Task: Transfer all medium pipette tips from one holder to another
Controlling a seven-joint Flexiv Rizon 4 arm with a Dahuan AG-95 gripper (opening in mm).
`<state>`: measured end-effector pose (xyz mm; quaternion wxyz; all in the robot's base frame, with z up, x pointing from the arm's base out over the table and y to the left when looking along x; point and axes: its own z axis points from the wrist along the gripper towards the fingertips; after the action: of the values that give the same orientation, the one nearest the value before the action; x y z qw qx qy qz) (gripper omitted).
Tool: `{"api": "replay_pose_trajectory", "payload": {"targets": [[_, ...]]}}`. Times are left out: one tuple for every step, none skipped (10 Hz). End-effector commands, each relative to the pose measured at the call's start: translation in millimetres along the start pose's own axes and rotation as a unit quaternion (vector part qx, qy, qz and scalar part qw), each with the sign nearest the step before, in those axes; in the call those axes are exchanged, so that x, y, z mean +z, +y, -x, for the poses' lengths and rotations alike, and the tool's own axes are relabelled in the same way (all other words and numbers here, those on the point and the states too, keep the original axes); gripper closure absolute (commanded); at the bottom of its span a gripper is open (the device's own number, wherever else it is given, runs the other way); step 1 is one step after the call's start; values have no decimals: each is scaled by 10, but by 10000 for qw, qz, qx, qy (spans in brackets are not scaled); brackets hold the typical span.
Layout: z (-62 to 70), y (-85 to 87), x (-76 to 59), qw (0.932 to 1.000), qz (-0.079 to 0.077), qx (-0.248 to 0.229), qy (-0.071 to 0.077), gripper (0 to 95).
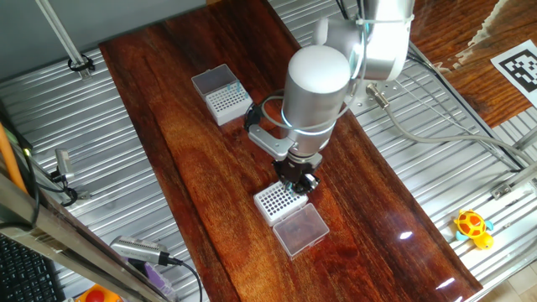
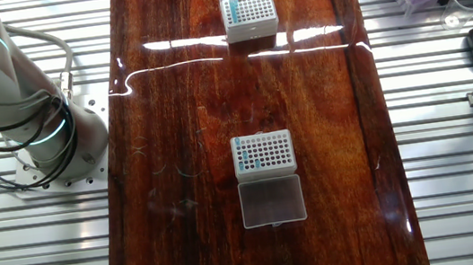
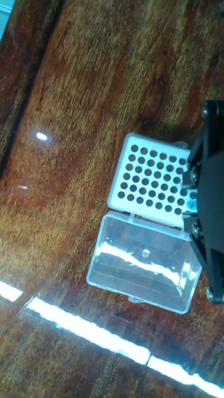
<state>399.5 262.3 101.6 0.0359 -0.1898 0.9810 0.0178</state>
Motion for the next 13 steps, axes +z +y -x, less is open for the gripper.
{"api": "replay_pose_trajectory", "payload": {"targets": [[-48, -258, -63, 9994, 30, -344, 30, 950], [-127, -487, -96, 9985, 47, -534, 64, 950], [-222, -727, -117, 9972, 71, -741, 84, 950], [-294, -911, -143, 9959, 105, -889, 106, 950], [-372, -1098, -181, 9944, 130, -1035, 137, 950], [-411, -1158, -202, 9941, 136, -1062, 164, 950], [-432, -1171, -213, 9941, 87, -1058, 202, 950], [-434, -1169, -211, 9944, 70, -1033, 214, 950], [-434, -1169, -211, 9948, 67, -1001, 187, 950], [-434, -1169, -211, 9975, 35, -670, 205, 950], [-434, -1169, -211, 9992, -95, -284, 265, 950], [-434, -1169, -211, 9991, -233, 130, 316, 950], [-434, -1169, -211, 9986, -224, 370, 296, 950]]}}
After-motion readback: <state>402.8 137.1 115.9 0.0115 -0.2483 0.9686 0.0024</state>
